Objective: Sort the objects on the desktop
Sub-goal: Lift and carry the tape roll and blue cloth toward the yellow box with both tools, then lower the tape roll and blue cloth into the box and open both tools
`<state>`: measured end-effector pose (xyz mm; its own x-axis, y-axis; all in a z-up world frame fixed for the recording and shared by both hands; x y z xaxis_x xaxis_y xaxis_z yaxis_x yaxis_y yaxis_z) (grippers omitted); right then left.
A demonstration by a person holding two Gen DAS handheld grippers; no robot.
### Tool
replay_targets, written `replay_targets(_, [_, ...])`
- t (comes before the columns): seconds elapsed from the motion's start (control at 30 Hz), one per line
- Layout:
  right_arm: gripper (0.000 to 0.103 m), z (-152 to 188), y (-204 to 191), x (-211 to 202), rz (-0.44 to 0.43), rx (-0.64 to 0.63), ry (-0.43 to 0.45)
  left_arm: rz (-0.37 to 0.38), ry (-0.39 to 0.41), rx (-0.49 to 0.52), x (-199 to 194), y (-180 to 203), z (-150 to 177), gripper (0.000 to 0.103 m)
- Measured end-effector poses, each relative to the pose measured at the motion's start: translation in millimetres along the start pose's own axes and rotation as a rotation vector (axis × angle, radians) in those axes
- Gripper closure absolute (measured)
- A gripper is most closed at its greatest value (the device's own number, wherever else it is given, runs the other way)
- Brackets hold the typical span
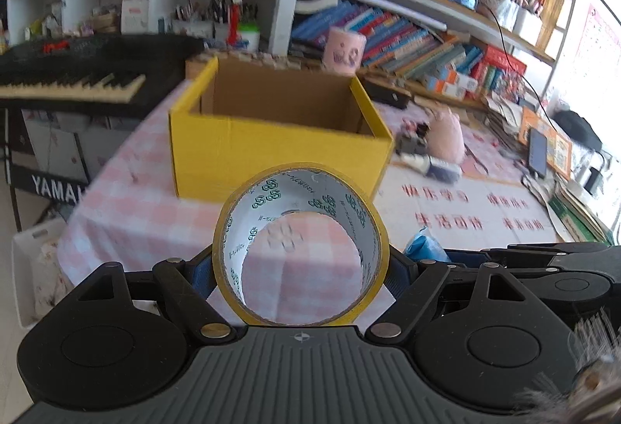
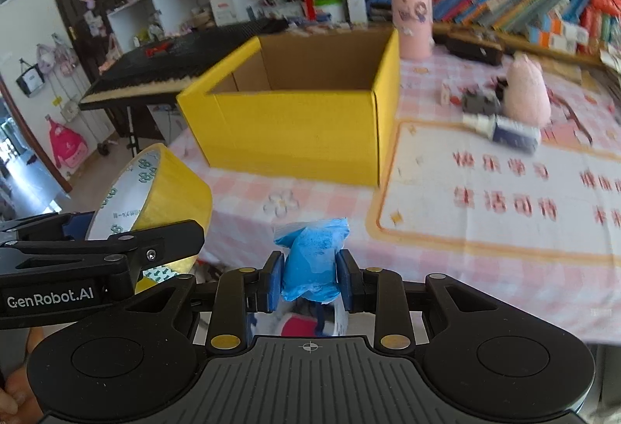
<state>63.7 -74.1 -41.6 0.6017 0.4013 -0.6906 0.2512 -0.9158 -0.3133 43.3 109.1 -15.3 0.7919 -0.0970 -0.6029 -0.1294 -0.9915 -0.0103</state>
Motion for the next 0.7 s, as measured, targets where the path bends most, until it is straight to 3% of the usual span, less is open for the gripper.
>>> replay_targets(0.4, [0.074, -100, -10, 23, -0.100, -0.121, 0.166, -0.061, 0.138, 0.031, 26, -28, -93, 0.023])
replay_targets(0.7, [0.074, -152, -18, 79, -0.088, -0.393, 0.142, -0.100, 0.114, 0.082, 88, -42, -144, 0.022])
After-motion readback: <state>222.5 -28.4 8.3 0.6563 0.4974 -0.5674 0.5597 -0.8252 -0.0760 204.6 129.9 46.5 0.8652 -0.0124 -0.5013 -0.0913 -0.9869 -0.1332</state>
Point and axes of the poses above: each gripper's, at about its wrist camera, not at the fingertips, and x roughly the way its jaws point, y to its right, z to its underside, the point moved 3 cm from there along x, roughly the way its jaws point, and after that the axes turned 12 degrees about x, right-handed, at the moved point
